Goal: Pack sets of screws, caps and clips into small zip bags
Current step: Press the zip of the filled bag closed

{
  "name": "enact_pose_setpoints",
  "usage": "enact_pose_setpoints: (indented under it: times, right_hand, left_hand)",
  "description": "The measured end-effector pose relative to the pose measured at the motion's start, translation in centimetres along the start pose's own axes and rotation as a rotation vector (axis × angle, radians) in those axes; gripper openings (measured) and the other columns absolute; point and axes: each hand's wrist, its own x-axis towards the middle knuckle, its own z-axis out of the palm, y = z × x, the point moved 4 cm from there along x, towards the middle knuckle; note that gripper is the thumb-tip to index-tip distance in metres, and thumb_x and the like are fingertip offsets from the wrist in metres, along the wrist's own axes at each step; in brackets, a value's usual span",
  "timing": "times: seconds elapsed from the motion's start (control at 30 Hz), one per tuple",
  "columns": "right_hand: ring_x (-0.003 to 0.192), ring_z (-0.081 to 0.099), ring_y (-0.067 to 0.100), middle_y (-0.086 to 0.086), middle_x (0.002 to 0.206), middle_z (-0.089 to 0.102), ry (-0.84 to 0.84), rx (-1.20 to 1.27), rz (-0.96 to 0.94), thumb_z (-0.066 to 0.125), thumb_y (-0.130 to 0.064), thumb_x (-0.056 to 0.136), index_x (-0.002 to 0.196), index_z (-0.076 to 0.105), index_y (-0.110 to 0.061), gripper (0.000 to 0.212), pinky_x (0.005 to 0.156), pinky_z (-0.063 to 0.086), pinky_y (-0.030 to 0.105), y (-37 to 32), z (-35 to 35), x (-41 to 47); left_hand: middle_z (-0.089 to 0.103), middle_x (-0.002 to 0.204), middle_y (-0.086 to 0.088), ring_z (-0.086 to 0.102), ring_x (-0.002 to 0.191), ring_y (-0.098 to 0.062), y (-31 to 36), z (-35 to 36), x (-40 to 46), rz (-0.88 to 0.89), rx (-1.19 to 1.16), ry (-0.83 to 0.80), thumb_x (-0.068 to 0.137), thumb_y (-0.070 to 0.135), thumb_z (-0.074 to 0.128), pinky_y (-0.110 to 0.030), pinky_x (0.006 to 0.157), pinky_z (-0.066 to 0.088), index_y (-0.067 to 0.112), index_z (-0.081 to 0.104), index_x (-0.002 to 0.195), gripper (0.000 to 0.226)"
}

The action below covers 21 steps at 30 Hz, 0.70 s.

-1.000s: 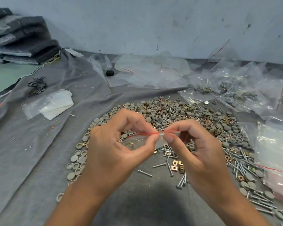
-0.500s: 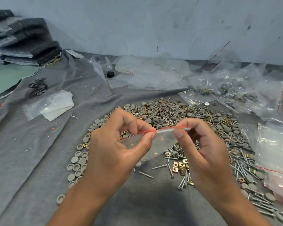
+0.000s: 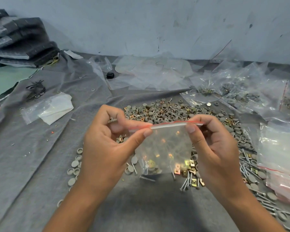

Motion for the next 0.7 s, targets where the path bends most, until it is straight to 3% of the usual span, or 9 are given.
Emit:
enact_pose_setpoints:
  times: [0.07,0.17,0.23,0.33,0.4,0.47,0.6,0.7]
  right_hand:
    - [0.063,0.049,0.006,-0.005,0.075,0.058,0.03,0.051,-0.005,0.058,-0.043,0.097,0.098,0.066,-0.031,0.014,0.054,0.039,0.015,0.0,-0.3,0.2]
    - [0.071,0.056,0.024,0.003,0.082,0.064,0.024,0.042,0.03,0.059,-0.046,0.095,0.098,0.066,-0.03,0.018,0.056,0.047,0.034,0.2,-0.3,0.3]
    - [0.067,0.053,0.017,-0.001,0.077,0.061,0.032,0.031,0.028,0.059,-0.046,0.095,0.098,0.066,-0.031,0.017,0.055,0.044,0.027,0.1,-0.4,0.3]
    - [0.066,0.049,0.008,-0.007,0.076,0.057,0.01,-0.013,0.002,0.057,-0.047,0.095,0.097,0.064,-0.035,0.013,0.058,0.04,0.017,-0.4,-0.1,0.0]
    - [0.07,0.053,0.014,-0.005,0.081,0.06,-0.025,-0.006,0.024,0.056,-0.05,0.094,0.096,0.063,-0.037,0.015,0.061,0.046,0.031,-0.3,0.1,-0.1]
    - [0.074,0.054,0.019,-0.003,0.086,0.061,-0.043,-0.019,0.028,0.055,-0.052,0.093,0.096,0.063,-0.037,0.016,0.063,0.048,0.043,-0.5,0.2,-0.2]
    - [0.079,0.056,0.018,-0.01,0.092,0.061,-0.045,-0.129,-0.072,0.062,-0.049,0.09,0.101,0.06,-0.041,0.014,0.068,0.046,0.027,-1.3,0.0,-0.1]
    - [0.089,0.061,0.005,-0.024,0.104,0.063,-0.077,-0.341,-0.22,0.062,-0.049,0.09,0.108,0.057,-0.048,0.019,0.073,0.048,0.018,-2.3,0.3,0.1]
  left_hand:
    - [0.08,0.09,-0.003,0.071,0.065,-0.005,0.0,0.1,0.0,-0.004,-0.069,-0.023,0.083,0.02,0.081,-0.011,0.05,0.046,0.034,0.054,0.085,0.031]
    - [0.08,0.088,-0.002,0.077,0.09,-0.017,-0.3,0.0,0.0,-0.033,-0.074,-0.026,0.079,0.019,0.086,-0.018,0.064,0.058,0.028,0.056,0.08,0.031]
    - [0.08,0.088,-0.002,0.077,0.093,-0.019,-0.4,-0.2,0.0,-0.025,-0.045,0.002,0.08,0.018,0.085,-0.02,0.065,0.059,0.029,0.055,0.079,0.032]
    - [0.079,0.091,-0.002,0.074,0.077,-0.021,-0.6,-0.3,0.1,-0.009,0.001,0.043,0.081,0.03,0.083,-0.015,0.055,0.052,0.034,0.052,0.085,0.032]
    - [0.079,0.092,-0.003,0.071,0.074,-0.03,-0.8,-0.3,0.1,-0.018,-0.017,0.056,0.077,0.037,0.083,-0.018,0.058,0.053,0.037,0.052,0.091,0.034]
    - [0.079,0.091,-0.004,0.072,0.077,-0.028,-1.1,-0.2,0.2,-0.015,-0.012,0.04,0.072,0.046,0.086,-0.022,0.065,0.056,0.037,0.052,0.095,0.042]
    - [0.078,0.087,-0.007,0.073,0.082,-0.023,-1.7,-0.1,0.1,-0.001,-0.003,0.017,0.071,0.052,0.086,-0.025,0.072,0.056,0.037,0.046,0.087,0.046]
    - [0.077,0.087,-0.006,0.073,0.082,-0.021,-2.0,0.4,-0.4,0.034,0.052,-0.04,0.075,0.049,0.084,-0.024,0.075,0.054,0.039,0.042,0.083,0.044]
